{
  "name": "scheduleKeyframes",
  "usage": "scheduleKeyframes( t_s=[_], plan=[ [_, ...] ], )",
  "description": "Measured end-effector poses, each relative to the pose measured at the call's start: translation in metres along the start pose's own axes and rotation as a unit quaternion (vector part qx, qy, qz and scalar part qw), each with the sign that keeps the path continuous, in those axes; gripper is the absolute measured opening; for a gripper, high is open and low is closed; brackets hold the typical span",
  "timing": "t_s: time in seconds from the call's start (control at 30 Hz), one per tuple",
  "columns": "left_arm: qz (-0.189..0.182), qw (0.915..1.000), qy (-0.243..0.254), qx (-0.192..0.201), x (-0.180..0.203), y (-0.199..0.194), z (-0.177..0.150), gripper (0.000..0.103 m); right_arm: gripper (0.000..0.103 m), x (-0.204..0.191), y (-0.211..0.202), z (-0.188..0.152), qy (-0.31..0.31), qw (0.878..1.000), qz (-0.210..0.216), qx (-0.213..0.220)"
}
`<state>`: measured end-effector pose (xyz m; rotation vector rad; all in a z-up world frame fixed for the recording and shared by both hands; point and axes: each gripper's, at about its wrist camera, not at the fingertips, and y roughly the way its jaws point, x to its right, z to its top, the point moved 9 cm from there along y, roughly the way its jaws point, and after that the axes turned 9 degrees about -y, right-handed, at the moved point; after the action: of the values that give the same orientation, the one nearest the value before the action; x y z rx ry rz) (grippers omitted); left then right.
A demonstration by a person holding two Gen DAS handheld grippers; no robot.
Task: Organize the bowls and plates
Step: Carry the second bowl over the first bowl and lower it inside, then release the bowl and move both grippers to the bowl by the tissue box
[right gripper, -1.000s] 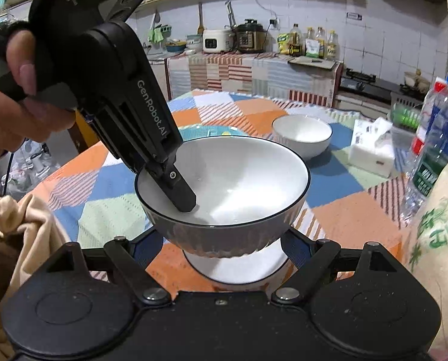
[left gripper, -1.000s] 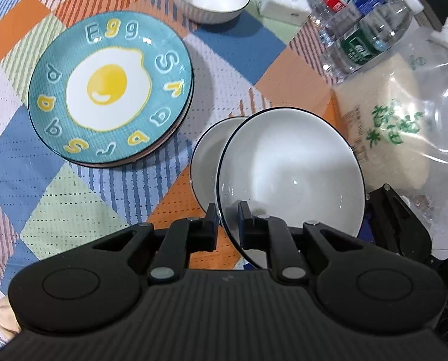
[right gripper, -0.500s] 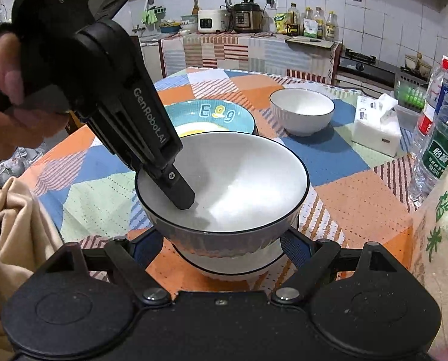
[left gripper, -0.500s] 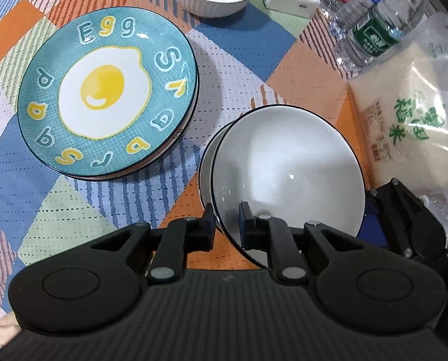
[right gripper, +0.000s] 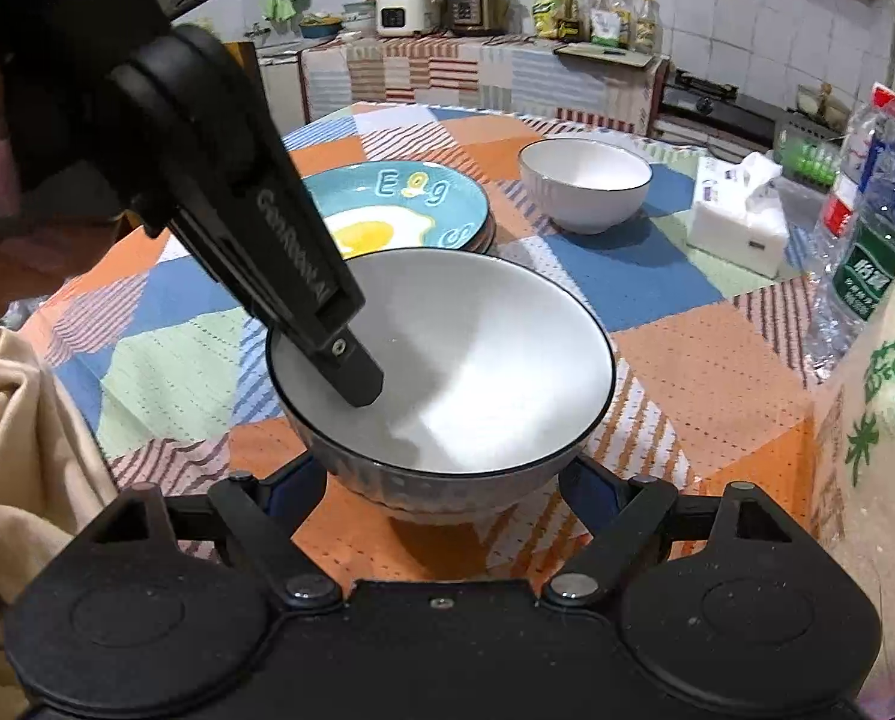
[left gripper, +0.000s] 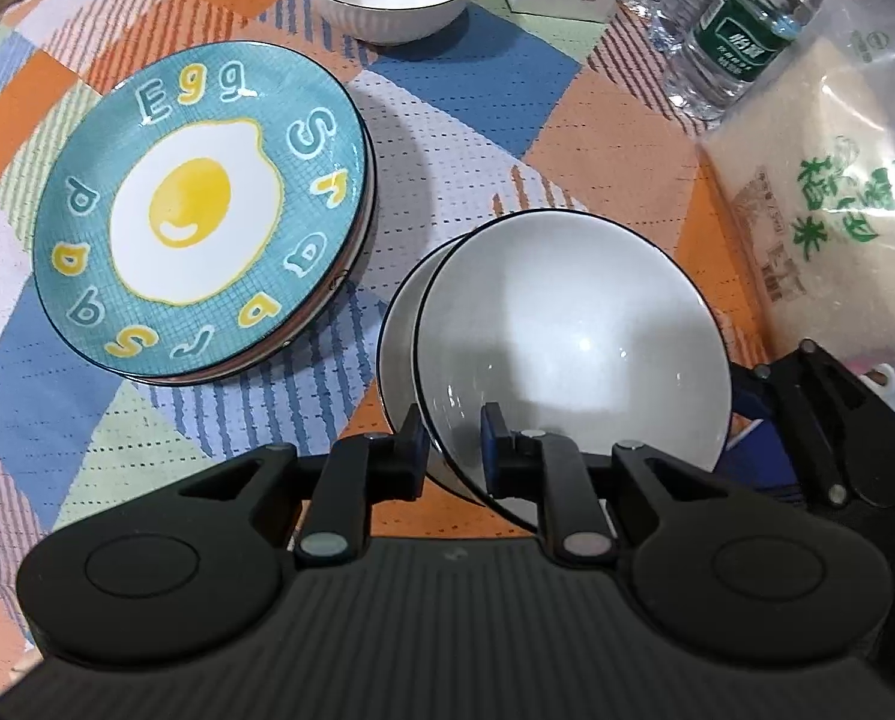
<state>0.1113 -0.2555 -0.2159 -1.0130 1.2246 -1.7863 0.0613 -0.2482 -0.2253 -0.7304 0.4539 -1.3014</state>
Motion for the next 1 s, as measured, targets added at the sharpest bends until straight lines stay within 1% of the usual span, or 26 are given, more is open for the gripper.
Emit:
scheduleKeyframes(
  t_s=[0.1, 0.2, 0.3, 0.37, 0.43, 0.47, 0.53, 0.57, 0.63, 0.7, 0.77, 0.8, 0.87, 0.93, 1.0],
  plan=[
    [0.018, 0.9998, 0.004, 0.007, 0.001, -0.003, 0.003, 0.017, 0.088, 0.001, 0.001, 0.001, 0.008, 1.0, 0.002, 0.001],
    [0.041, 0.9984, 0.029, 0.025, 0.004, -0.006, 0.004, 0.021, 0.088, 0.002, 0.001, 0.002, 0.01, 1.0, 0.003, 0.003],
    [0.06, 0.9966, 0.046, 0.032, 0.006, -0.006, 0.003, 0.025, 0.088, 0.002, 0.001, 0.002, 0.01, 1.0, 0.006, 0.008],
    [0.068, 0.9956, 0.056, 0.032, 0.007, -0.004, 0.002, 0.027, 0.089, 0.002, 0.002, 0.002, 0.01, 1.0, 0.005, 0.01],
    [0.08, 0.9945, 0.065, 0.023, 0.006, 0.0, 0.0, 0.029, 0.09, 0.001, 0.002, 0.002, 0.007, 1.0, 0.002, 0.01],
    [0.082, 0.9943, 0.066, 0.018, 0.006, 0.003, -0.002, 0.031, 0.09, 0.0, 0.002, 0.001, 0.001, 1.0, 0.0, 0.009],
    [0.08, 0.994, 0.071, 0.022, 0.006, 0.003, -0.004, 0.032, 0.089, -0.003, 0.001, 0.0, -0.011, 1.0, -0.006, 0.01],
    [0.08, 0.9938, 0.074, 0.022, 0.007, 0.003, -0.004, 0.033, 0.09, -0.003, 0.001, -0.001, -0.007, 1.0, -0.007, 0.012],
    [0.072, 0.9948, 0.069, 0.019, 0.006, 0.002, -0.004, 0.034, 0.088, -0.001, 0.001, -0.002, 0.005, 1.0, -0.003, 0.012],
    [0.052, 0.9975, 0.047, 0.009, 0.002, -0.003, -0.003, 0.035, 0.088, 0.0, -0.001, -0.003, 0.014, 1.0, 0.0, 0.008],
    [0.01, 0.9999, -0.001, -0.003, -0.005, -0.009, -0.001, 0.039, 0.088, 0.0, -0.005, -0.001, 0.007, 1.0, -0.004, 0.009],
    [-0.01, 0.9996, -0.024, -0.007, -0.009, -0.012, 0.0, 0.039, 0.088, -0.001, -0.008, 0.001, 0.001, 1.0, -0.005, 0.011],
    [-0.038, 0.9975, -0.059, -0.011, -0.017, -0.019, 0.004, 0.039, 0.088, -0.001, -0.015, 0.006, -0.004, 1.0, 0.002, 0.016],
    [-0.052, 0.9956, -0.078, -0.002, -0.025, -0.03, 0.012, 0.039, 0.088, 0.003, -0.025, 0.015, -0.003, 1.0, 0.01, 0.029],
    [-0.053, 0.9953, -0.079, 0.016, -0.03, -0.039, 0.023, 0.039, 0.088, 0.009, -0.035, 0.027, -0.001, 0.999, 0.019, 0.046]
  ],
)
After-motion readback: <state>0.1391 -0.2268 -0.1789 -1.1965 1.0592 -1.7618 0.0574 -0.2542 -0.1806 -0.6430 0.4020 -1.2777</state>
